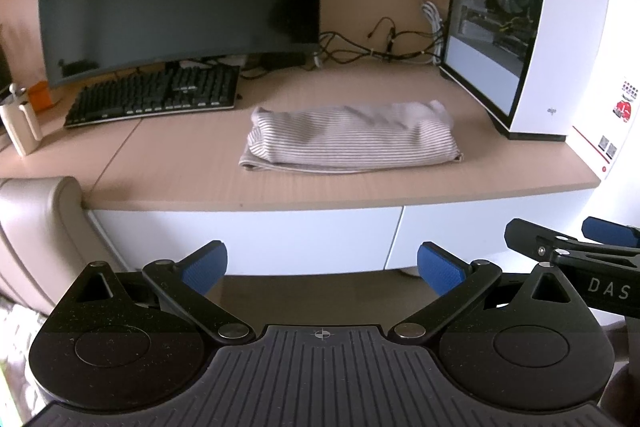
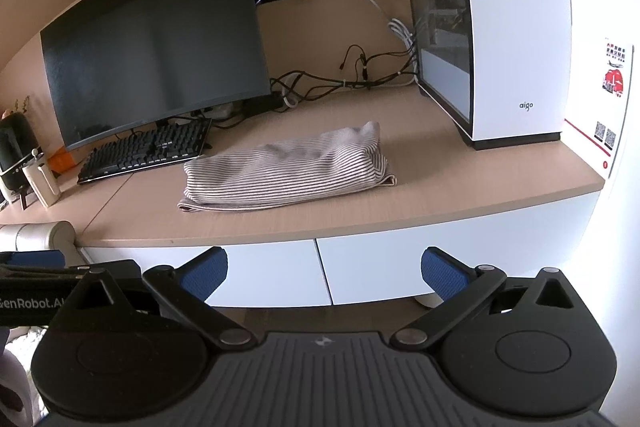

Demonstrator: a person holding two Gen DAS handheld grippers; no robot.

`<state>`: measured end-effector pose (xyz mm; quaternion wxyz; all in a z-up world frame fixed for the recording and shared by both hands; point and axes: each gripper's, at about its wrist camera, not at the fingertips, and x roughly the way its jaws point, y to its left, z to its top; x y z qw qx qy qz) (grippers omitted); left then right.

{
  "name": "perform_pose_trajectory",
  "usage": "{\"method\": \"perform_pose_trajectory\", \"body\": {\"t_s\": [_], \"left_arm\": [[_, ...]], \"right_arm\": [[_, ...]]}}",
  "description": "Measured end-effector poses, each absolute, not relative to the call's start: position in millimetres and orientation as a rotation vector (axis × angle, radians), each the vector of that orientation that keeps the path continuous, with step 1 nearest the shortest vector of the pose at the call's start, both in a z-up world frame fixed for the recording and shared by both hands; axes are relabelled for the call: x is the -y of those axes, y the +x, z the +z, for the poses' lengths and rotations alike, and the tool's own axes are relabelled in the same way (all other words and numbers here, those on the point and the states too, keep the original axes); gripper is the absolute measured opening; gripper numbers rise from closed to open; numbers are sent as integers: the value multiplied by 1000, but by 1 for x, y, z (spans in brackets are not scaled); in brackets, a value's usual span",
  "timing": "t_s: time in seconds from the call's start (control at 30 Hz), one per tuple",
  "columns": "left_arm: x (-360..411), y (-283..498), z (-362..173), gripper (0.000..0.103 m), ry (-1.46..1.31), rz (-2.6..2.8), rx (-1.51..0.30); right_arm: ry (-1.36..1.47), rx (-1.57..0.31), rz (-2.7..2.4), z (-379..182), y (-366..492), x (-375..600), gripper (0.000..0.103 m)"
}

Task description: Fold clothes

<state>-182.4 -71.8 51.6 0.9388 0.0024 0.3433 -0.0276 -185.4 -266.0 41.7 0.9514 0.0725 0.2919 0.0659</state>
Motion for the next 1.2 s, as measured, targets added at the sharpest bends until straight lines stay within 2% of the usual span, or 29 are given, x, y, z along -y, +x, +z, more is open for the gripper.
{"method": "perform_pose_trajectory", "body": {"t_s": [0.83, 1.2], "left_arm": [[68, -166, 46, 103, -7, -54, -740], [53, -126, 29, 103, -67, -83, -833]], "right_arm": [[171, -636, 137, 34, -170, 263, 103], [238, -745, 97, 12, -136, 273, 103]]}}
